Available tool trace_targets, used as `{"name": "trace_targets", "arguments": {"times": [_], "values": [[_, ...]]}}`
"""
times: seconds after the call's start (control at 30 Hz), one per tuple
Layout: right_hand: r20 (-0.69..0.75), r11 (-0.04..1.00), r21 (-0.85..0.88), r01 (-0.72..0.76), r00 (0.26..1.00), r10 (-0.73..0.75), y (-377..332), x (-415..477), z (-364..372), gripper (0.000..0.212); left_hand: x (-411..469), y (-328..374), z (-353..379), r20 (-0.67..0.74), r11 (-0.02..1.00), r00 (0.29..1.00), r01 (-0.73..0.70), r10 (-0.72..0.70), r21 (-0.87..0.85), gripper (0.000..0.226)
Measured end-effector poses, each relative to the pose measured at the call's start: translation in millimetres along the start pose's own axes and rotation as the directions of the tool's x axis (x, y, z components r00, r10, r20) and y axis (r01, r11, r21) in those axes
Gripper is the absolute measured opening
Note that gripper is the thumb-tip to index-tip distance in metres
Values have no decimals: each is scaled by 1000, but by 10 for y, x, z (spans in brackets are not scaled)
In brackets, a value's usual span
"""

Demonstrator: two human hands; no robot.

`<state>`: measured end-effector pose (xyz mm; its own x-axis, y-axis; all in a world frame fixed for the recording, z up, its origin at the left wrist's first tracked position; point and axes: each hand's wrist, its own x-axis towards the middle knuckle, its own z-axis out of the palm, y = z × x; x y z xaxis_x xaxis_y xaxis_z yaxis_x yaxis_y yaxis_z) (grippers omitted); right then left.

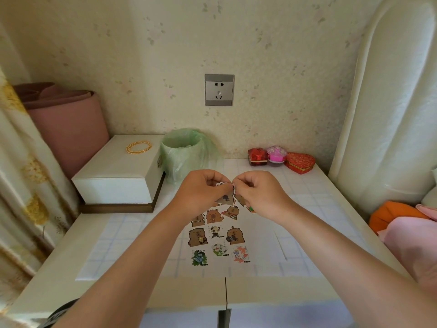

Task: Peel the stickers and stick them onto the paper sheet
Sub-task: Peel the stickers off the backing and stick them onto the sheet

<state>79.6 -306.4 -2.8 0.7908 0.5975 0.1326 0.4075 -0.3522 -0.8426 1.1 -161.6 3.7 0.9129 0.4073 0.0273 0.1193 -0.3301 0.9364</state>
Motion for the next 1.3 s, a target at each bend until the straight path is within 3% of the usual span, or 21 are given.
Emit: {"name": "trace_targets", "arguments": {"times": [0.17,0.37,0.8,1.0,1.3], "values": [[17,983,155,-99,995,98,-51,-16,-50,29,-7,9,-60,12,999,1000,9,-8,-51,5],[31,967,218,-131,991,127,-67,-21,-60,26,-10,22,-73,37,998,999,7,-5,-70,5],[38,977,179,-118,993,113,-64,-39,-60,28,-29,27,-72,60,998,998,-12,15,-57,6],[23,970,225,-92,996,89,-74,-37,-86,18,-10,18,-87,50,998,999,-11,14,-69,4],[11,988,127,-88,996,88,-87,-50,-96,19,-30,40,-85,70,999,998,-6,9,-45,4]]}}
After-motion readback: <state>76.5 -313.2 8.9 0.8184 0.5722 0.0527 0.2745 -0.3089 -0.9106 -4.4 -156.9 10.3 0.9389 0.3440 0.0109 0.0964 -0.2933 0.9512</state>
